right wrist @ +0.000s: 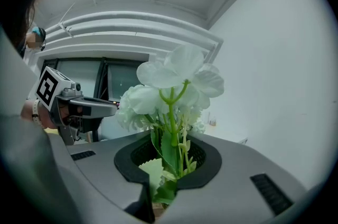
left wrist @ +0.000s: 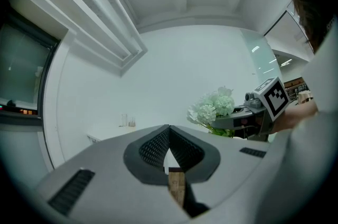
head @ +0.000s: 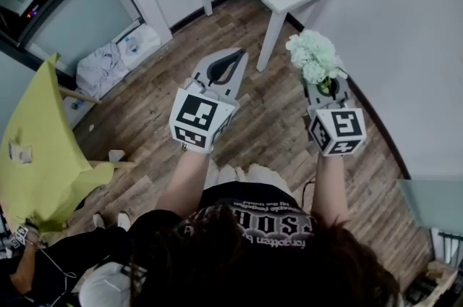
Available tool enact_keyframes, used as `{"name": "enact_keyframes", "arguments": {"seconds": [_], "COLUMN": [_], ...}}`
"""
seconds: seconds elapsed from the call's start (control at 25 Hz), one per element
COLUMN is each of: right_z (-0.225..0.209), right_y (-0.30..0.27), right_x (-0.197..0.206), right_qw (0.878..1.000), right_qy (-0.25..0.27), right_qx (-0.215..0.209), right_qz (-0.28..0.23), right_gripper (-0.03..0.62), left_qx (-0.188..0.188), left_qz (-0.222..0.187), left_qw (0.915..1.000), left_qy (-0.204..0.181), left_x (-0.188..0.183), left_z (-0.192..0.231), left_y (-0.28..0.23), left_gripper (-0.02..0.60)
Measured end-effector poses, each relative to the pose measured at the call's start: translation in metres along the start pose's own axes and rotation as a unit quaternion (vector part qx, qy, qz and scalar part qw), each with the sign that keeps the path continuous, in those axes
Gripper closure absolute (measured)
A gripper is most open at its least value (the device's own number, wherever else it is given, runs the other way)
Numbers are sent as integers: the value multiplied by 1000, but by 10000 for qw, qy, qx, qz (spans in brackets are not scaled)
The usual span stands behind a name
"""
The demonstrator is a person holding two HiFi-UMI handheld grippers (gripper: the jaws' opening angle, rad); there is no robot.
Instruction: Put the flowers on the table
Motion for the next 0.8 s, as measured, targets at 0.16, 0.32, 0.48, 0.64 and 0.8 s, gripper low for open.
{"name": "enact_keyframes", "arguments": {"seconds": [0.16, 0.32, 0.48, 0.64, 0.8], "right_z": [-6, -16, -28, -42, -58], "right_y": [-12, -26, -45, -68, -92], "right_x": [2, 3, 3, 2, 0], "right_qw": [10000, 9999, 10000, 10000, 10000], "right_qy": [-56, -85, -63, -46, -54], "right_qx": [16, 28, 11, -46, -75], "right_qz": [54, 54, 52, 20, 4], "right_gripper": [519, 519, 519, 519, 519], "left_qx": [31, 24, -34, -85, -67], "left_qz": [36, 47, 38, 36, 67], "left_qw": [10000, 10000, 10000, 10000, 9999], "left_qy": [12, 36, 65, 22, -55], "left_x": [4, 8, 12, 13, 12], "left_z": [7, 14, 27, 40, 50], "left_y": [-8, -20, -36, -57, -81], "left_gripper": [581, 581, 581, 581, 581]}}
Point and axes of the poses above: the fingertips, and each gripper's own axes: y backward along the fingers, z to its left, x out of its underside, the point moved 2 cm from there along y, backward along the fingers, and after that the axes turned 3 degrees about -y, right-handed, at the moved point
